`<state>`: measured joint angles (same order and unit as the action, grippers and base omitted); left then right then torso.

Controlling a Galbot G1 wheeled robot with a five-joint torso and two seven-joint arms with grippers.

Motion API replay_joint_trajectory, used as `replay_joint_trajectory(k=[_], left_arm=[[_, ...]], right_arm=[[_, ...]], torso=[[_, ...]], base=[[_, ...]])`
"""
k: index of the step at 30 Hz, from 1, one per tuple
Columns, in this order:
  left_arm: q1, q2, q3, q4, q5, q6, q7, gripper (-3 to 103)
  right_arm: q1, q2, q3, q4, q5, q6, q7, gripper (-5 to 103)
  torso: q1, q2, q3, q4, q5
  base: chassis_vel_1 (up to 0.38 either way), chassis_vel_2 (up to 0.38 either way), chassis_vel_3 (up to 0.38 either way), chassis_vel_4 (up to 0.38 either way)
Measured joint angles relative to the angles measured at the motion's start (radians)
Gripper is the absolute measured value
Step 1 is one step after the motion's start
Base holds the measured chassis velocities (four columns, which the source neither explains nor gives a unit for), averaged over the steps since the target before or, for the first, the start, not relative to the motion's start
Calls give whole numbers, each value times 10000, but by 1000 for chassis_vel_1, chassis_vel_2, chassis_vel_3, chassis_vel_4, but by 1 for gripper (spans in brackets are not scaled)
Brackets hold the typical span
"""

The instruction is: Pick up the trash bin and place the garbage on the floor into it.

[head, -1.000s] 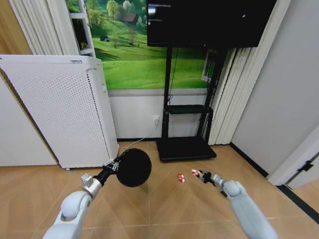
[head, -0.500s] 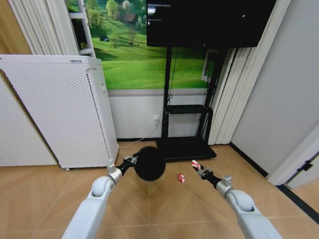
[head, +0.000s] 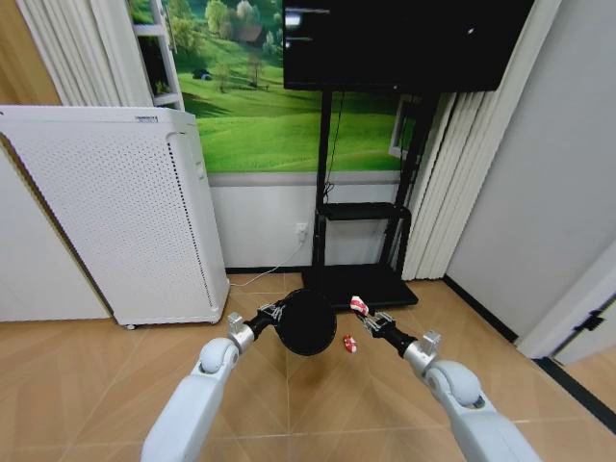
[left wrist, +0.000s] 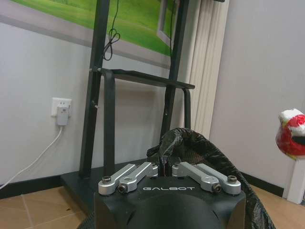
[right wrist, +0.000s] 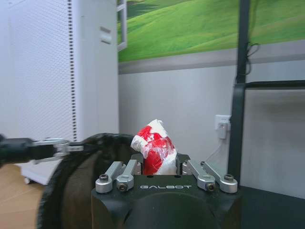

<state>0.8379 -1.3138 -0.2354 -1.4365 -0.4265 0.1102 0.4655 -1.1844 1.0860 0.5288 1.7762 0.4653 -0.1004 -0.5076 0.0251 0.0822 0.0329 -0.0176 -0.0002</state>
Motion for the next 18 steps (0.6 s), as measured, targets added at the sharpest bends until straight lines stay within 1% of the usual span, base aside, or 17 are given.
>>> replay_joint_trajectory(k=[2,5,7,9,10,12,13,15,16,18], left_arm=[[-132,-232,102,110,56,-70,19,7],[-168,-347,147,144,81,-77,19,7],[-185,-639,241,159,201,-90,21,7],[-179,-700,256,155,242,-95,22,7],[-118,-833,274,102,317,-99,21,7],[-93,-878,276,78,342,-100,20,7],[-53,-942,278,42,387,-100,18,7],[-23,-1005,289,3,462,-100,19,7],[-23,-1005,289,3,462,-100,19,7],[-26,-1023,284,-4,509,-100,19,7]], right_arm=[[-98,113,-268,196,-349,-11,-76,33],[-53,216,-379,187,-539,23,-122,33],[316,550,-750,-86,-1147,144,-157,33],[407,590,-865,-151,-1280,164,-142,33],[560,630,-1097,-256,-1568,180,-51,33],[598,636,-1161,-287,-1662,181,-27,33],[662,649,-1254,-337,-1884,183,23,30],[747,650,-1285,-398,-2179,186,107,38],[747,650,-1285,-398,-2179,186,107,38],[750,509,-1202,-373,-2194,178,233,48]], torso=[[0,0,0,-4,1],[0,0,0,-5,1],[0,0,0,-2,2],[0,0,0,-2,2],[0,0,0,2,3],[0,0,0,1,3],[0,0,0,1,2],[0,0,0,-1,2],[0,0,0,-1,2],[0,0,0,-1,3]], base=[[0,0,0,0],[0,0,0,0],[0,0,0,0],[0,0,0,0],[0,0,0,0],[0,0,0,0],[0,0,0,0],[0,0,0,0],[0,0,0,0],[0,0,0,0]])
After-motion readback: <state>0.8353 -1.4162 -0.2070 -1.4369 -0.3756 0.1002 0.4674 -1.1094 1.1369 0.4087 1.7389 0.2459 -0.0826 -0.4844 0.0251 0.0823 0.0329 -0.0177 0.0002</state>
